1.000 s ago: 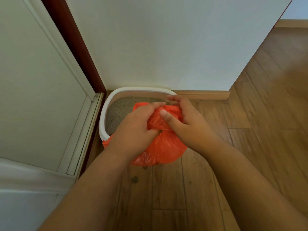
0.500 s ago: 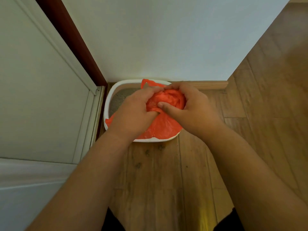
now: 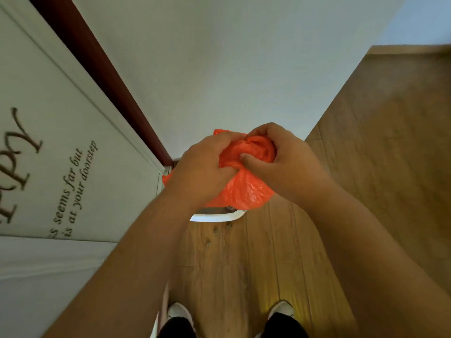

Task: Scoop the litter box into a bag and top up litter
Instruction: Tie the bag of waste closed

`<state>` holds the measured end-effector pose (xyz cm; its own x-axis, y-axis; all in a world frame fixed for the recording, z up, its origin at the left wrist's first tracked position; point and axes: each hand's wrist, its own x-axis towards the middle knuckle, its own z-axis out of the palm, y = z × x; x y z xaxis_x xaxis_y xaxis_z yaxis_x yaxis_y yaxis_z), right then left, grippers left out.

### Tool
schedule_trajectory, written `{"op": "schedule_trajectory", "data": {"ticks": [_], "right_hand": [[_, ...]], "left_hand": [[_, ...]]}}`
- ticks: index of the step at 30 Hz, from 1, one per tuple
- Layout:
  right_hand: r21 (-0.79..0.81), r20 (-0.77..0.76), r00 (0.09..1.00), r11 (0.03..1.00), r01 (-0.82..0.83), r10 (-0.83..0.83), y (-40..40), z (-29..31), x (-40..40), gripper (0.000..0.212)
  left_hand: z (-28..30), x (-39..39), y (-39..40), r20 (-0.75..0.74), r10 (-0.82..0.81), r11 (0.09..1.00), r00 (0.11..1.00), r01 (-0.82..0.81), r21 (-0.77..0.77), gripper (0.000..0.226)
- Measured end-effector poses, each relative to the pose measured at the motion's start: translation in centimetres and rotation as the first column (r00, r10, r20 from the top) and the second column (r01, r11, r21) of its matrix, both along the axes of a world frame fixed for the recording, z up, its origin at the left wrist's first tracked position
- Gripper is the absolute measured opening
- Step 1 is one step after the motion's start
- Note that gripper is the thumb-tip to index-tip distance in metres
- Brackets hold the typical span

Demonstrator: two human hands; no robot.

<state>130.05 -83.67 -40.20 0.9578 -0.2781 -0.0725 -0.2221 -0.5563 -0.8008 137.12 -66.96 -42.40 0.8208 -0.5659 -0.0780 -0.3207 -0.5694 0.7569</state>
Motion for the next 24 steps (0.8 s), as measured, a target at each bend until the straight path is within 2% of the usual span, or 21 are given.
{"op": "schedule_trajectory", "data": {"ticks": [4, 9, 20, 24], "right_hand": [[-0.056, 0.018, 1.0, 0.998, -0.014, 0.015, -0.9, 11.6, -2.6, 0.035], [-0.117, 0.089, 0.996, 0.993, 0.029, -0.018, -2.5, 21.4, -6.9, 0.032], [-0.181, 0.169, 0.967, 0.959, 0.22, -0.19, -5.3, 30.2, -16.6, 0.036], [-0.094, 0.158, 0.94, 0.943, 0.32, -0.303, -5.0, 32.1, -20.2, 0.039]], "left_hand": [[10.8, -1.9, -0.9, 0.032, -0.032, 0.999, 0.999, 0.033, -0.033, 0.055], [20.2, -5.0, -2.7, 0.101, -0.099, 0.991, 0.99, 0.107, -0.077, 0.053], [28.6, -11.5, -8.2, 0.203, -0.283, 0.941, 0.937, 0.313, -0.129, 0.054], [29.7, -12.9, -9.4, 0.247, -0.377, 0.901, 0.893, 0.415, -0.123, 0.054]]}}
